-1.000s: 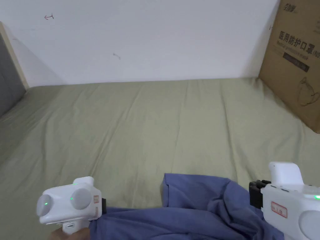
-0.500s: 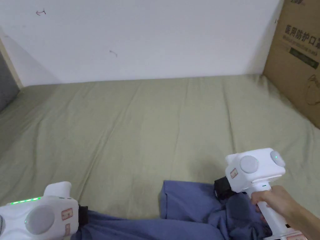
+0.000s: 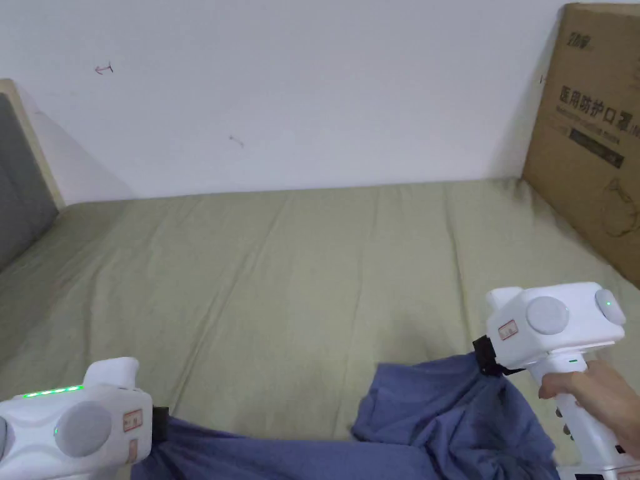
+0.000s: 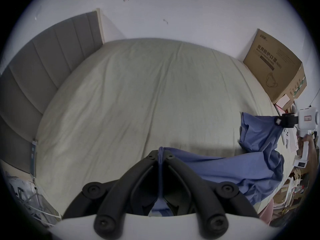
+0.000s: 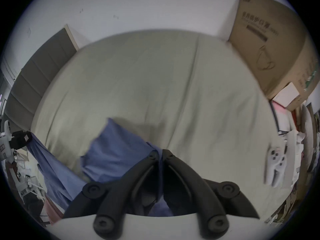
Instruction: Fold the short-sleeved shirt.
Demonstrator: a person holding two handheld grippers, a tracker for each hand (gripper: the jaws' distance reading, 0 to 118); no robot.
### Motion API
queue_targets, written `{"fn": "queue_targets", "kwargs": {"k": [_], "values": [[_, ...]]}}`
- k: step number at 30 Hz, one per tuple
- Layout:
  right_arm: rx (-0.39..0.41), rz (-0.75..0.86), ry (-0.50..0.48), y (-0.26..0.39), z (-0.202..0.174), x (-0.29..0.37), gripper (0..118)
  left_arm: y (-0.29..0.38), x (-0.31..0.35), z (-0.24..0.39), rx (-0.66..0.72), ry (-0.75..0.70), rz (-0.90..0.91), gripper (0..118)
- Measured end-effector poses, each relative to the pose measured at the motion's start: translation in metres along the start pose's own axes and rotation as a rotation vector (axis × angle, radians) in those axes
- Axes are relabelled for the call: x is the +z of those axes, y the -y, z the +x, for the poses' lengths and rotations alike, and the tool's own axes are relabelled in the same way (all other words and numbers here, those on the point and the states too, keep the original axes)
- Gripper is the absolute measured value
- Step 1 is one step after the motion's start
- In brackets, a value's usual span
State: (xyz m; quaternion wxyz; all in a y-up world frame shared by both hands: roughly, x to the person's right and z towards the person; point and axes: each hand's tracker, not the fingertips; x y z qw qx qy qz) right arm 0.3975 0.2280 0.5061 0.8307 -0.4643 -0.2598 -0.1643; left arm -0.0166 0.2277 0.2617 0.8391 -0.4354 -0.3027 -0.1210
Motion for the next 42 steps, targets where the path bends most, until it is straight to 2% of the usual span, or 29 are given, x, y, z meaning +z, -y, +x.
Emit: {"fn": "queue_targets", "kwargs": {"k": [3,7,10,14,16,19,24,34,42], "values": [[-0.024,0.096,0.008,-0.013,0.012,0.055,3,-0.017,0.034,-0.004,0.023,0.01,0.08,2],[-0.093,0.224,0.033,-0.03,0.041,0.13,3,-0.043,0.088,-0.006,-0.016,-0.031,0.201,2],[-0.14,0.317,0.035,-0.036,0.059,0.186,3,-0.066,0.126,-0.012,0.025,-0.031,0.266,2],[-0.202,0.435,-0.019,-0.041,0.076,0.249,3,-0.093,0.178,-0.01,0.008,-0.02,0.389,2],[-0.202,0.474,-0.024,-0.05,0.078,0.268,3,-0.108,0.196,-0.009,-0.002,-0.007,0.43,2],[-0.187,0.523,0.009,-0.069,0.07,0.295,3,-0.138,0.214,-0.005,-0.024,-0.027,0.477,2],[-0.218,0.591,0.021,-0.123,0.058,0.314,3,-0.206,0.227,0.0,-0.066,-0.06,0.528,2],[-0.249,0.754,0.081,-0.27,0.041,0.367,3,-0.36,0.255,0.004,-0.046,-0.097,0.668,2],[-0.277,0.865,0.071,-0.335,0.03,0.418,3,-0.431,0.288,0.004,-0.015,-0.111,0.783,2]]}}
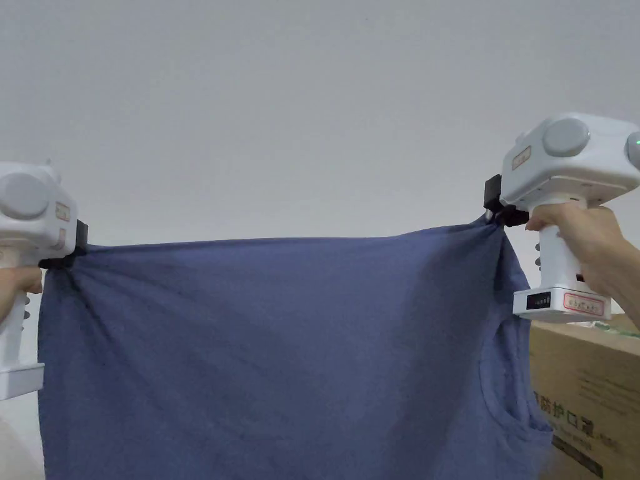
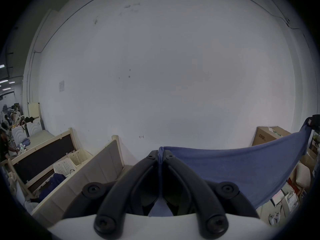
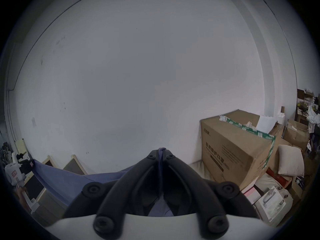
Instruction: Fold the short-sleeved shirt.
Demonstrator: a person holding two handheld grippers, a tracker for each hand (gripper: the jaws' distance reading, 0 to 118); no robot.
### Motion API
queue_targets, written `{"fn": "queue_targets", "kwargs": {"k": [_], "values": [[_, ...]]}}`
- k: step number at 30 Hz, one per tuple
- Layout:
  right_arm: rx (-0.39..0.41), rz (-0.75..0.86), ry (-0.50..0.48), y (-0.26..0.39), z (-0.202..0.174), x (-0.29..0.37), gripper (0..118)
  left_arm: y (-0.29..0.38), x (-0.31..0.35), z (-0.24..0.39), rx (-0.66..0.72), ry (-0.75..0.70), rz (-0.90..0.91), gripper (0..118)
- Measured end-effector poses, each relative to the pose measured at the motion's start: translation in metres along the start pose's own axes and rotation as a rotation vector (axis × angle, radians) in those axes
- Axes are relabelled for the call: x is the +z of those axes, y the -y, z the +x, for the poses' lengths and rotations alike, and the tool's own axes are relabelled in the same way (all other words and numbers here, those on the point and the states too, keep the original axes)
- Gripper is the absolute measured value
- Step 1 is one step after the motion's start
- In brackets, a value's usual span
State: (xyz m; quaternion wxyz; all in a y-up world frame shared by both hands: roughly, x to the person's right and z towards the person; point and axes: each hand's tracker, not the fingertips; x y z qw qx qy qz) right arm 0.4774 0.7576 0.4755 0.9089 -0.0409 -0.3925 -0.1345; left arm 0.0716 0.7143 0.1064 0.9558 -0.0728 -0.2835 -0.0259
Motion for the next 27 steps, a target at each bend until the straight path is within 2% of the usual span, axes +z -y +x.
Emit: {"fn": "queue_targets", "kwargs": {"k": [5,8,11,17,21,27], "values": [[0.046,0.028,0.011,-0.004,-0.011,-0.006,3,-0.001,-0.009,0.005,-0.023,-0.028,0.054,2],[0.073,0.009,0.016,0.018,-0.011,-0.021,3,0.022,-0.026,0.008,-0.035,-0.047,0.039,2],[0.094,-0.075,0.037,0.055,-0.005,-0.049,3,0.066,-0.05,0.01,-0.04,-0.042,-0.022,2],[0.1,-0.29,0.07,0.171,0.017,-0.117,3,0.199,-0.107,0.025,-0.078,-0.063,-0.214,2],[0.114,-0.482,0.104,0.274,0.036,-0.16,3,0.306,-0.142,0.033,-0.103,-0.057,-0.408,2],[0.105,-0.739,0.148,0.422,0.067,-0.183,3,0.438,-0.152,0.033,-0.077,-0.052,-0.63,2]]}}
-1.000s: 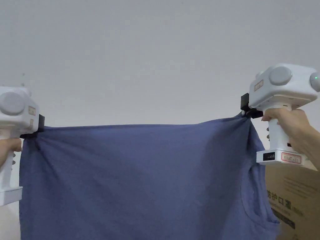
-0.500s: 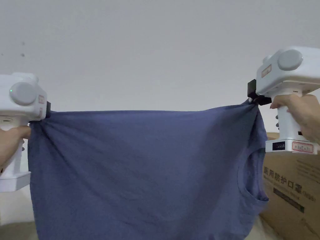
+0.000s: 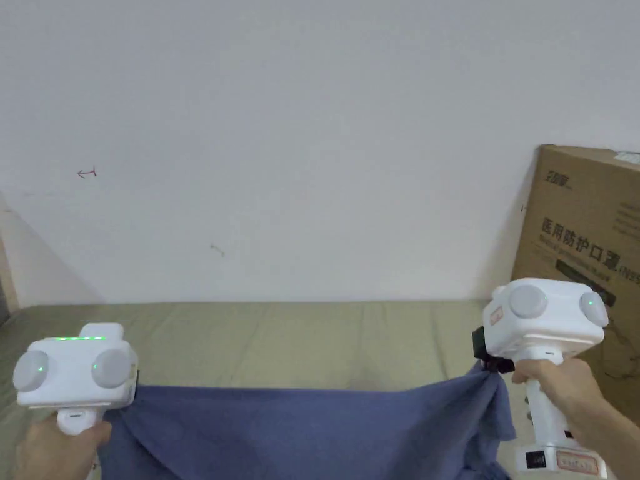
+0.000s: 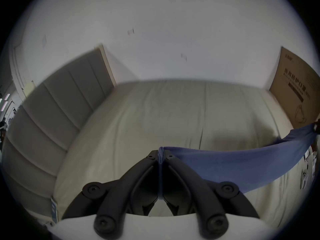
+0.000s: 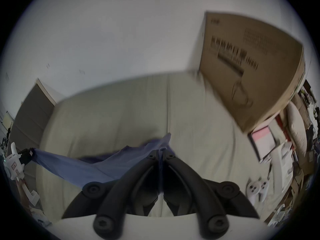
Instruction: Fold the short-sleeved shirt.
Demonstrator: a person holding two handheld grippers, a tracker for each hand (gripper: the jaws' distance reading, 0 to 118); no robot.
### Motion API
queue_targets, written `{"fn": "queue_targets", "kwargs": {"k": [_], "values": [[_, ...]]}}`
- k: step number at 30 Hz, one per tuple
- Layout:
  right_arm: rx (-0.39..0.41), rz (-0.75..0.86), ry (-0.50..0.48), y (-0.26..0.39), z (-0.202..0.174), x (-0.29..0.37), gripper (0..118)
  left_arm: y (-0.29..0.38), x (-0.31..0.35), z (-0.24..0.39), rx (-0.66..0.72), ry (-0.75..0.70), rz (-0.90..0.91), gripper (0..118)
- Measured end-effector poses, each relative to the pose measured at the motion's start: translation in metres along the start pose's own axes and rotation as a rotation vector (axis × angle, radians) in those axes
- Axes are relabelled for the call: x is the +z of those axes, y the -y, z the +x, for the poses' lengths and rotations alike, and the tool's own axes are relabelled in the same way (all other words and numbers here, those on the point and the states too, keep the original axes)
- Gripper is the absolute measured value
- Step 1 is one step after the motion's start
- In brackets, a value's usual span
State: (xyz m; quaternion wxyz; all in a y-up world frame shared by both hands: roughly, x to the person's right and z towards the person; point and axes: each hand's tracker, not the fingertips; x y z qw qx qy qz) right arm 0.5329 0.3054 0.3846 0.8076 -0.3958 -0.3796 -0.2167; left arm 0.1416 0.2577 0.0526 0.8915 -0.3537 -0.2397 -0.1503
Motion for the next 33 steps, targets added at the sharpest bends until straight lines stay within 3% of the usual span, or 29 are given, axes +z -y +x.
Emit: {"fn": "queue_targets", "kwargs": {"k": [8,13,16,22,26,33], "values": [[-0.032,-0.107,-0.033,0.104,0.035,-0.039,3,0.104,-0.003,-0.021,0.007,0.016,-0.09,2],[-0.035,-0.118,-0.056,0.181,0.058,0.001,3,0.163,0.05,-0.045,0.005,0.042,-0.069,2],[-0.087,-0.128,-0.102,0.236,0.074,0.034,3,0.2,0.092,-0.061,-0.01,0.074,-0.063,2],[-0.004,-0.161,-0.092,0.343,0.091,0.105,3,0.281,0.178,-0.084,-0.088,0.086,-0.058,2],[-0.014,-0.167,-0.113,0.413,0.097,0.156,3,0.337,0.224,-0.105,-0.1,0.093,-0.086,2],[-0.022,-0.18,-0.095,0.471,0.111,0.181,3,0.389,0.247,-0.114,-0.081,0.116,-0.13,2]]}}
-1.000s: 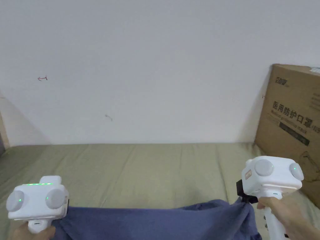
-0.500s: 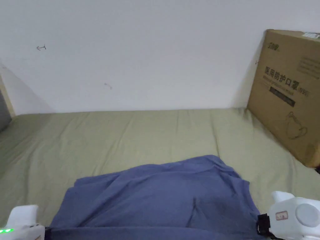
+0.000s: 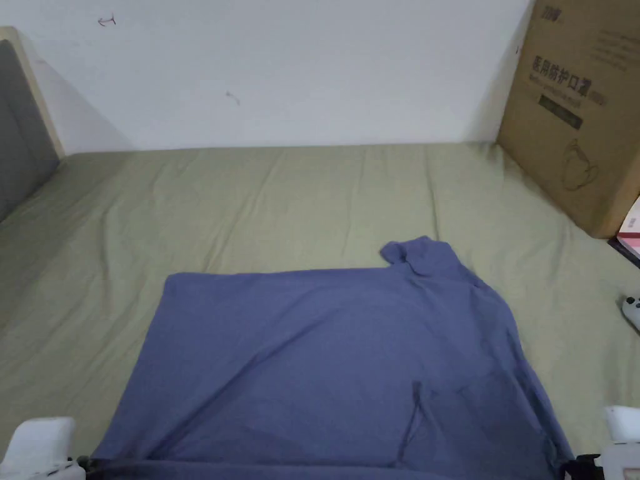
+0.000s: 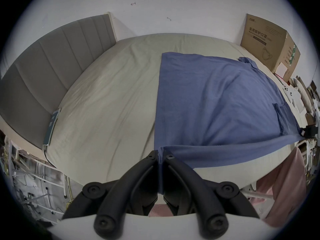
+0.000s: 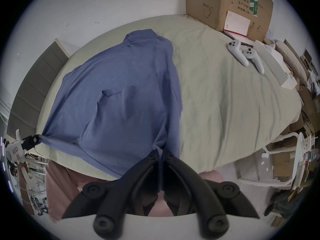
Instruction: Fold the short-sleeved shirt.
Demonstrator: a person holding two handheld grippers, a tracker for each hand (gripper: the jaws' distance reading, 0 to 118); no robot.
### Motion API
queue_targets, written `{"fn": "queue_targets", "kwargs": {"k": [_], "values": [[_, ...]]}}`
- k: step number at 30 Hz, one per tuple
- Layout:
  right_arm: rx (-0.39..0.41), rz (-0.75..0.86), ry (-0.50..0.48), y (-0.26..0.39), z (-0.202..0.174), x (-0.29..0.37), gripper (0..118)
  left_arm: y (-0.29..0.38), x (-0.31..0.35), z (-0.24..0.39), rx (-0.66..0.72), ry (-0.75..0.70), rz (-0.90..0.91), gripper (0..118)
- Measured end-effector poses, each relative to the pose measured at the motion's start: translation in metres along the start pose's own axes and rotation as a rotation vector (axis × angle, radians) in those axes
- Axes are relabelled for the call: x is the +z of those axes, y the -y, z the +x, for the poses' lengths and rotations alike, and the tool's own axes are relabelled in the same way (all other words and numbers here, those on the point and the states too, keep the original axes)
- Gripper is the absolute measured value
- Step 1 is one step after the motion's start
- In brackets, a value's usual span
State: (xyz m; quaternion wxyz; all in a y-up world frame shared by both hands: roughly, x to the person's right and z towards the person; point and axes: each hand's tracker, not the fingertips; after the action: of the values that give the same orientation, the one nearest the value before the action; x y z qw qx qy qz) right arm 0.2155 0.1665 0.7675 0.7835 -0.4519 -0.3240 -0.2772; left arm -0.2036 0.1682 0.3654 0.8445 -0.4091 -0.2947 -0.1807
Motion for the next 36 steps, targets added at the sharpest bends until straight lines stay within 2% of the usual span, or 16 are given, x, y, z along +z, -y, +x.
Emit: {"fn": "queue_targets", "kwargs": {"k": [3,4,6,7,13,14,16,22,23,24,26,28,31,32,34,36], "values": [[-0.038,0.031,-0.005,0.0,0.003,0.0,5,0.002,0.001,0.001,-0.017,0.019,0.007,12],[-0.039,0.04,-0.005,-0.002,0.001,0.001,11,0.001,0.001,0.002,-0.028,0.022,0.005,33],[-0.018,0.061,0.013,-0.005,-0.011,0.009,56,-0.002,0.006,0.002,-0.039,0.017,0.02,98],[0.016,0.085,0.05,-0.006,-0.016,0.012,65,-0.002,0.009,0.003,-0.04,0.03,0.032,107],[0.044,0.172,-0.022,-0.009,-0.033,0.042,63,-0.006,0.039,0.0,0.021,0.156,0.125,99],[0.05,0.189,-0.029,-0.009,-0.036,0.046,49,-0.005,0.043,-0.001,0.029,0.179,0.138,77],[0.046,0.217,0.0,-0.003,-0.043,0.045,0,-0.002,0.046,0.006,0.024,0.175,0.107,6],[0.027,0.165,-0.04,0.012,-0.043,0.026,0,0.019,0.048,0.003,0.024,0.145,0.105,0],[0.028,0.156,-0.039,0.014,-0.043,0.023,0,0.02,0.047,0.0,0.045,0.135,0.109,6],[0.029,0.149,-0.036,0.016,-0.043,0.022,0,0.021,0.046,-0.002,0.061,0.128,0.108,25],[0.036,0.139,-0.024,0.017,-0.041,0.02,0,0.02,0.042,-0.009,0.09,0.117,0.091,88],[0.039,0.13,-0.021,0.019,-0.04,0.018,0,0.02,0.035,-0.012,0.106,0.126,0.086,110],[0.033,0.116,-0.021,0.019,-0.038,0.015,0,0.019,0.018,-0.009,0.086,0.13,0.049,104],[0.031,0.113,-0.021,0.019,-0.038,0.013,0,0.02,0.011,-0.007,0.077,0.135,0.018,83],[0.028,0.108,-0.021,0.02,-0.037,0.013,0,0.023,0.002,-0.004,0.095,0.189,-0.015,0],[0.024,0.104,-0.021,0.022,-0.036,0.014,0,0.028,0.001,0.0,0.074,0.175,-0.003,0]]}}
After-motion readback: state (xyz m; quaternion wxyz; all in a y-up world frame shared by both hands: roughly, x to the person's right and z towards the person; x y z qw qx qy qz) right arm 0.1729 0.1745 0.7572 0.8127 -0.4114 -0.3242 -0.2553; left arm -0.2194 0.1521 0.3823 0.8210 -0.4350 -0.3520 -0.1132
